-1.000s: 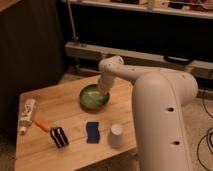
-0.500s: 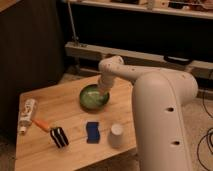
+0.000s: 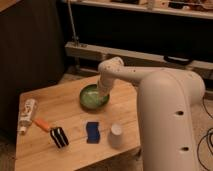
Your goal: Place the ceramic cup over the eraser
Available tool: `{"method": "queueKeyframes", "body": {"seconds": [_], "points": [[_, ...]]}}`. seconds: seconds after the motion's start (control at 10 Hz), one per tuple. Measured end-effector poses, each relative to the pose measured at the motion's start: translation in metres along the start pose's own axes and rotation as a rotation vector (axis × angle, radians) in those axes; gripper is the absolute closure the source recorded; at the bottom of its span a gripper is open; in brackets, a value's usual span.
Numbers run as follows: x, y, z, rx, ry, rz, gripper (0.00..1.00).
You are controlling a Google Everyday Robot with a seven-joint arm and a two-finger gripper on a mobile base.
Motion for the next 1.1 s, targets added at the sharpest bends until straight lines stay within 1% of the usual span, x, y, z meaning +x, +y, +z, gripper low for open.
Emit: {"method": "queueKeyframes", "body": {"seconds": [0.2, 0.4, 0.6, 0.7, 0.8, 1.1], "points": [[0.030, 0.005, -0.012, -0.005, -0.007, -0.013, 0.97], [0.050, 0.003, -0.016, -0.003, -0.001, -0.023, 0.97], [0.061, 0.000, -0.014, -0.010, 0.016, -0.031, 0.97], [0.068, 0.000, -0.009, -0.021, 0.036, -0.038, 0.97], [0.072, 0.002, -0.004, -0.030, 0.046, -0.045, 0.97], [0.086, 0.012, 0.003, -0.069, 0.057, -0.072, 0.97]]}}
